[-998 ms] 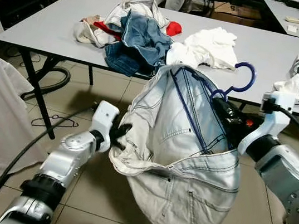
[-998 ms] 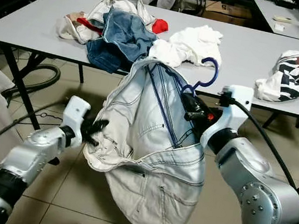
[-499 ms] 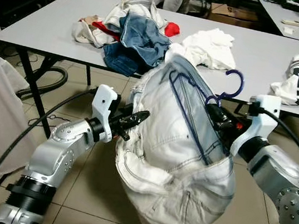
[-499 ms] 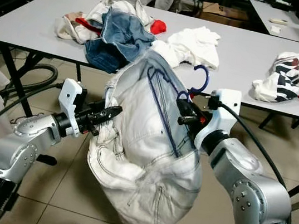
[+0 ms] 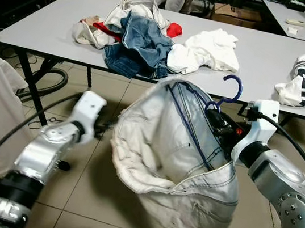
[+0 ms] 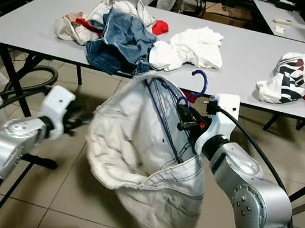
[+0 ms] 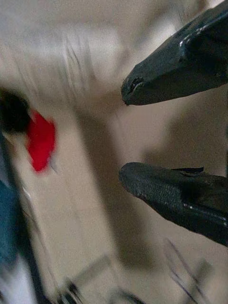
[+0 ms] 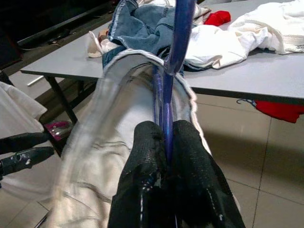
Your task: Hang hanger
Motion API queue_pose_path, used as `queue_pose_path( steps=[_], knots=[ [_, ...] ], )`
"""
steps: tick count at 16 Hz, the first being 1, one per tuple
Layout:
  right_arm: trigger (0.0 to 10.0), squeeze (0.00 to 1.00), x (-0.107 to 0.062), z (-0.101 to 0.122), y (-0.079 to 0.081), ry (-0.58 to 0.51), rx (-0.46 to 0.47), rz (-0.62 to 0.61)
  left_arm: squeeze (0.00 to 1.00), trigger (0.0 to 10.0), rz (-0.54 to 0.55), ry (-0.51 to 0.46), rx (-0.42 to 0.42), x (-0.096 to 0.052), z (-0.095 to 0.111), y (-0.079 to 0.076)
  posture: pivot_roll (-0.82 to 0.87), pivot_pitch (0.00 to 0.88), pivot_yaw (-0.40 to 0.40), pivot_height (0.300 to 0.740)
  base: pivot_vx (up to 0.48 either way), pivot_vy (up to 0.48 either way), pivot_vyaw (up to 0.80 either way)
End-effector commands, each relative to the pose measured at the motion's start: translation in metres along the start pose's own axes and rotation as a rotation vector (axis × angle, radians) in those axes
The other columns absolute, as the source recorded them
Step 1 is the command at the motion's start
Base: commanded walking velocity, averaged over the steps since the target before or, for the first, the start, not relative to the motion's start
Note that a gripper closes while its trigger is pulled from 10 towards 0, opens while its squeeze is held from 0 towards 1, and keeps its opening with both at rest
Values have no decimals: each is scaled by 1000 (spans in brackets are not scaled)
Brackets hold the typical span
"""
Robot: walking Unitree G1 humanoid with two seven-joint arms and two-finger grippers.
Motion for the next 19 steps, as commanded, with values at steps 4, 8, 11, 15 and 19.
queue_pose_path(
  steps=[4, 8, 11, 15, 19],
  knots=[
    [10000, 0, -5, 16, -8, -56, -29, -32, 1000, 10000, -40, 33, -34, 4, -25, -9, 19, 0, -16, 740, 0, 0, 0],
    [10000, 0, -5, 11, -9, -47, -41, -31, 1000, 10000, -81, -199, -202, -5, 11, -16, 13, 0, -14, 740, 0, 0, 0],
    [10000, 0, -6, -4, -6, -20, -105, -26, 0, 10000, 12, -302, -218, -29, 31, -11, 17, 0, -10, 740, 0, 0, 0],
    [10000, 0, -5, -30, -2, -15, -116, 15, 0, 10000, -3, -384, -157, -60, 46, -38, 44, 0, -25, 740, 0, 0, 800],
    [10000, 0, -5, -36, -6, -60, -71, 22, 0, 10000, 12, -336, -77, -59, 39, -48, 44, 0, -25, 740, 0, 0, 800]
  ],
)
Point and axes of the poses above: a point about 5 cm out from each wrist's last joint towards the gripper, its own x axis pointing out of the wrist towards the gripper, its own z axis along the axis of the wrist's last joint, y = z × x, the point moved 5 cm from there along x, pointing out of the wrist towards the gripper, and after that the axes turned 4 degrees about -x, right-handed, at the moved point
